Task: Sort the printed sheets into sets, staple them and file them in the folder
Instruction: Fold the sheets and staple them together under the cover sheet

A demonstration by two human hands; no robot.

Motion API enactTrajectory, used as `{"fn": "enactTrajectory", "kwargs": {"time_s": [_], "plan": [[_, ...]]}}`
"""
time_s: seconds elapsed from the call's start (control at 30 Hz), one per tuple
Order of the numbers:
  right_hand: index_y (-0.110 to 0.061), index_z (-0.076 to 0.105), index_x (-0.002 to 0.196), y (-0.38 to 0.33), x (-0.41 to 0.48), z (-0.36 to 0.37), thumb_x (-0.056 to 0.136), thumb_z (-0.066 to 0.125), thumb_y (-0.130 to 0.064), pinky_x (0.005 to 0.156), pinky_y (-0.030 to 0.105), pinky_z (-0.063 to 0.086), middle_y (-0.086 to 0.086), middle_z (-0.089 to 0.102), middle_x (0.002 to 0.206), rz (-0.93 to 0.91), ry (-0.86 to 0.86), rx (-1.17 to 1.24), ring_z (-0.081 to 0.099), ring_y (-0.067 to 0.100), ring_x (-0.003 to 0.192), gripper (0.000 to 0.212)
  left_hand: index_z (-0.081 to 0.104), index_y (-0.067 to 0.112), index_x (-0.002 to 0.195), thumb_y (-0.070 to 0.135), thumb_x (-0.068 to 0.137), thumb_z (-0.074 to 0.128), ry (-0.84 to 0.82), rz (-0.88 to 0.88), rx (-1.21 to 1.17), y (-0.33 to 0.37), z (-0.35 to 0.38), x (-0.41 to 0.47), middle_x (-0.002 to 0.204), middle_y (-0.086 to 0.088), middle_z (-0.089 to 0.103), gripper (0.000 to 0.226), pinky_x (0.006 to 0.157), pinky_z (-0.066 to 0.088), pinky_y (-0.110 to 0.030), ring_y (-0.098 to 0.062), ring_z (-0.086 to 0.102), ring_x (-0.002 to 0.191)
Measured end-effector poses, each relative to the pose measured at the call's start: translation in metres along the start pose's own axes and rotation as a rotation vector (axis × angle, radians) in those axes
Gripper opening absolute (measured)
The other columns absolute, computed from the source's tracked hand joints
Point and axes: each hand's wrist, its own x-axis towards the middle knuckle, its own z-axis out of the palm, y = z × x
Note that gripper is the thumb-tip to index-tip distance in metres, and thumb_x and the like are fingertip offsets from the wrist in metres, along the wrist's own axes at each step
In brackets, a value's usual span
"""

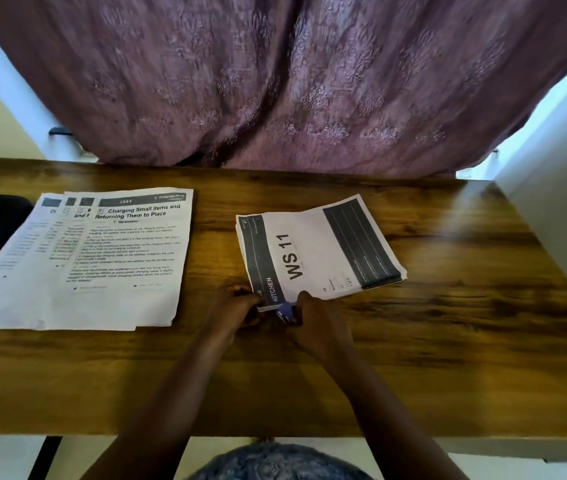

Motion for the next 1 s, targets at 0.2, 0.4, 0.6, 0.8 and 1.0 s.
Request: {"fn": "enactTrajectory", "kwargs": {"time_s": [0.2, 0.4, 0.6, 0.8, 1.0], "plan": [[-0.017, 0.049, 0.093, 0.044, 0.004, -0.057, 0.079, 0.073, -0.034, 0.061, 0.021, 0.043, -0.003, 0.056, 0.081, 0.105, -0.083, 0.253, 0.052, 0.008, 0.072, 0.033, 0.050, 0.018, 0.120, 0.012, 0.086, 0.068, -0.005, 0.055, -0.151, 0.020, 0.036, 0.001, 0.113, -0.007, 0.062, 0.039, 0.061, 0.056, -0.033, -0.031, 0.063, 0.101], [-0.017, 0.054, 0.102, 0.130, 0.010, -0.112, 0.072, 0.080, -0.035, 0.065, 0.023, 0.044, -0.006, 0.059, 0.089, 0.292, 0.360, 0.515, 0.059, 0.015, 0.084, 0.044, 0.043, 0.008, 0.132, -0.008, 0.083, 0.065, 0.039, 0.095, -0.246, 0.027, 0.086, 0.006, 0.121, -0.012, 0.056, 0.057, 0.059, 0.055, -0.032, -0.028, 0.059, 0.096], [-0.006, 0.062, 0.101, 0.282, 0.027, -0.158, 0.082, 0.071, -0.025, 0.077, 0.036, 0.045, 0.014, 0.068, 0.101, 0.522, 0.694, 0.326, 0.062, 0.031, 0.096, 0.028, 0.037, 0.004, 0.138, -0.013, 0.086, 0.055, 0.005, 0.043, -0.237, 0.032, 0.151, 0.012, 0.135, -0.021, 0.050, 0.057, 0.061, 0.051, -0.028, -0.034, 0.055, 0.104], [-0.008, 0.057, 0.120, 0.377, 0.030, -0.174, 0.087, 0.054, -0.023, 0.092, 0.039, 0.036, 0.018, 0.057, 0.113, 0.619, 0.648, 0.016, 0.050, 0.036, 0.107, 0.036, 0.034, 0.012, 0.143, -0.010, 0.087, 0.056, 0.011, 0.081, -0.166, 0.027, 0.202, 0.021, 0.138, -0.020, 0.047, 0.064, 0.067, 0.050, -0.034, -0.040, 0.052, 0.119], [-0.003, 0.062, 0.112, 0.395, 0.025, -0.170, 0.081, 0.069, -0.017, 0.086, 0.042, 0.044, 0.023, 0.060, 0.107, 0.557, 0.737, -0.133, 0.055, 0.041, 0.097, 0.034, 0.043, 0.007, 0.137, -0.002, 0.087, 0.061, 0.071, 0.216, -0.029, 0.019, 0.218, 0.009, 0.131, -0.018, 0.054, 0.054, 0.077, 0.050, -0.034, -0.034, 0.056, 0.114]]}}
